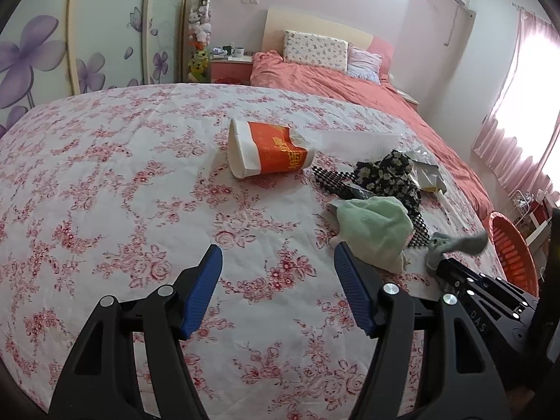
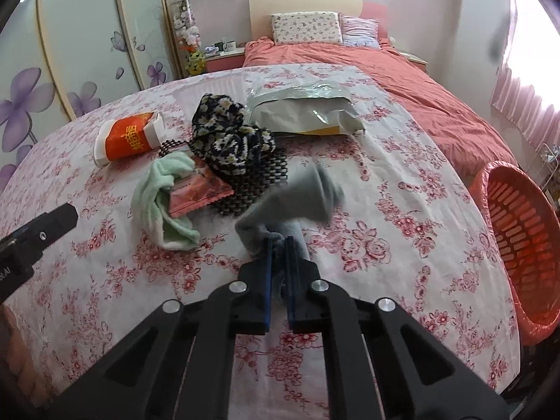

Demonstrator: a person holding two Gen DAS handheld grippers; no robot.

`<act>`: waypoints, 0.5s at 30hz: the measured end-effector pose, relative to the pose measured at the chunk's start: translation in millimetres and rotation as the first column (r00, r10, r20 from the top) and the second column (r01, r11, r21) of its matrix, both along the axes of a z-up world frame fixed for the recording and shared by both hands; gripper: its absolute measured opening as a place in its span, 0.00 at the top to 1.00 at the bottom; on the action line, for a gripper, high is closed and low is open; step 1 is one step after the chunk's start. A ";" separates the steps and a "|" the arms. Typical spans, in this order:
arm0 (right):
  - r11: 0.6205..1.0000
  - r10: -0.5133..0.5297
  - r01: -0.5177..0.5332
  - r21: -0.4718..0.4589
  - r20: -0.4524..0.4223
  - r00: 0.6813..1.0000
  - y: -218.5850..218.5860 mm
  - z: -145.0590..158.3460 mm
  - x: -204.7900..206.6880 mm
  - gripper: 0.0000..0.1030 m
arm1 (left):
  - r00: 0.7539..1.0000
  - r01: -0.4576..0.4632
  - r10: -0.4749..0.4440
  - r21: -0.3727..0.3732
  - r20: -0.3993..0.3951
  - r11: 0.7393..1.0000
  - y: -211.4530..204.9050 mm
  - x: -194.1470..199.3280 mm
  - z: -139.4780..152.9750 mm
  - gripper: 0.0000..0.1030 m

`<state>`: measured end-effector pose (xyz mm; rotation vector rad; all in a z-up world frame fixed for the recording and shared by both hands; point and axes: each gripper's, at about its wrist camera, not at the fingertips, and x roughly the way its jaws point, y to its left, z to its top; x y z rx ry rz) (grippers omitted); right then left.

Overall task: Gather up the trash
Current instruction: 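Close the right tool on the grey sock and lift it, then close the left tool on the orange-and-white paper cup and lift it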

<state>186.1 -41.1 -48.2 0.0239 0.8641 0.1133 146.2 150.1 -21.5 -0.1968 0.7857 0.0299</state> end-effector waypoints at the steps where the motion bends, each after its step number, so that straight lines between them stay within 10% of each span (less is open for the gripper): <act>1: 1.000 -0.005 0.005 -0.001 0.004 1.000 -1.1 0.8 -0.2 0.94 | 1.000 0.000 0.000 -0.001 -0.002 1.000 -0.8 0.7 -0.5 0.36; 15: 0.999 -0.041 0.040 0.015 0.045 0.998 -21.4 20.0 -2.3 0.94 | 0.998 -0.062 0.061 -0.073 -0.011 0.995 40.1 71.3 10.4 0.40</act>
